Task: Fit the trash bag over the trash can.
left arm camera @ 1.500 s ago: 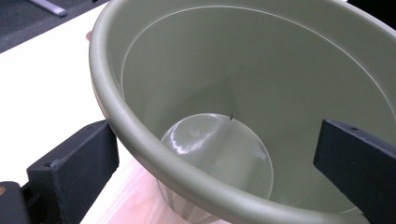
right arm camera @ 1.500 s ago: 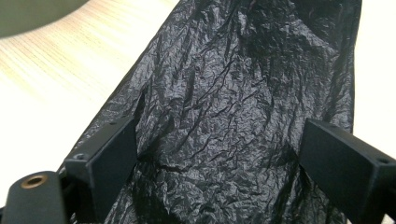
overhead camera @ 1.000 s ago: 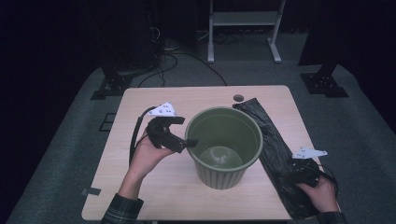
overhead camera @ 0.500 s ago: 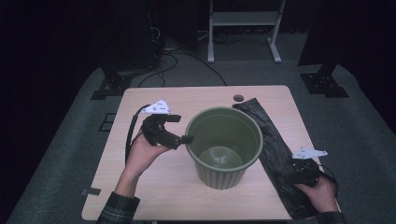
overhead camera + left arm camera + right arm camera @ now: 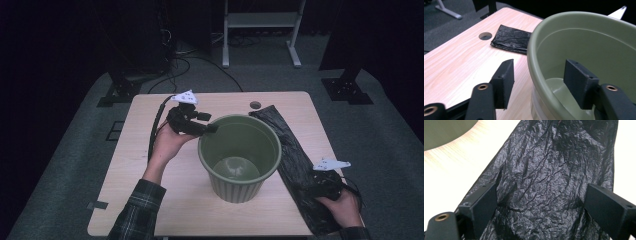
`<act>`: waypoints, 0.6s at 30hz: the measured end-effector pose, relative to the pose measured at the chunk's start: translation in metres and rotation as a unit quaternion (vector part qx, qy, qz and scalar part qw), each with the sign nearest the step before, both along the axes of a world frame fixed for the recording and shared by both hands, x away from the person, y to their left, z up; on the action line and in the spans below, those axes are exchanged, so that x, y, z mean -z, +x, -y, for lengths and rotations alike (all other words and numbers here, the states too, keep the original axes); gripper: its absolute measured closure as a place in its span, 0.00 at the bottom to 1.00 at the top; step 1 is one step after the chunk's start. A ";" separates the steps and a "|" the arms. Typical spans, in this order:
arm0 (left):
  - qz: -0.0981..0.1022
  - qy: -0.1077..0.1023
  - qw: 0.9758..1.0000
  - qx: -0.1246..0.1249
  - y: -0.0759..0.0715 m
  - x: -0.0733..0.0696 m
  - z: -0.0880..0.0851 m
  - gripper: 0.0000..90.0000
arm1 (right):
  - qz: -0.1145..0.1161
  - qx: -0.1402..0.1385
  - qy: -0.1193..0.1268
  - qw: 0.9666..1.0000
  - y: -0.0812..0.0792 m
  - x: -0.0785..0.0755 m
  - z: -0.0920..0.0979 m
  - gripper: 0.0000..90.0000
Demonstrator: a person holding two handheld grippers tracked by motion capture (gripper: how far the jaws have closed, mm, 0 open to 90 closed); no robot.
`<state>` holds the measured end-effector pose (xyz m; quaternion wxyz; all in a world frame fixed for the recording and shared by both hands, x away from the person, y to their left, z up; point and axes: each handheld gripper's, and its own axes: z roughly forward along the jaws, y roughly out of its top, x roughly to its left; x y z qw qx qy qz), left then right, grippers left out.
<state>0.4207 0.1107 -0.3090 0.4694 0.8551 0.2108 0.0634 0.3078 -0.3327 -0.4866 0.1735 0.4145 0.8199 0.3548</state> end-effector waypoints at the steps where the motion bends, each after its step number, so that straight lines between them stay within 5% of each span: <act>1: 0.002 0.005 1.000 0.001 0.003 0.000 0.004 0.55 | 0.000 0.000 0.000 1.000 0.000 0.000 0.000 0.11; 4: 0.004 0.025 1.000 0.001 0.007 0.001 0.011 0.73 | 0.000 -0.001 0.000 1.000 0.000 0.000 0.000 0.11; 7: 0.014 0.029 0.999 0.007 0.010 0.000 0.015 0.81 | 0.000 -0.001 0.000 1.000 0.000 0.000 0.000 0.11; 11: 0.033 0.052 0.998 -0.012 0.013 -0.004 0.019 0.87 | 0.000 -0.002 0.000 1.000 0.000 0.000 0.000 0.11; 18: 0.029 0.054 0.997 -0.039 0.034 -0.005 0.018 0.88 | 0.000 -0.001 0.001 1.000 0.000 0.000 0.000 0.11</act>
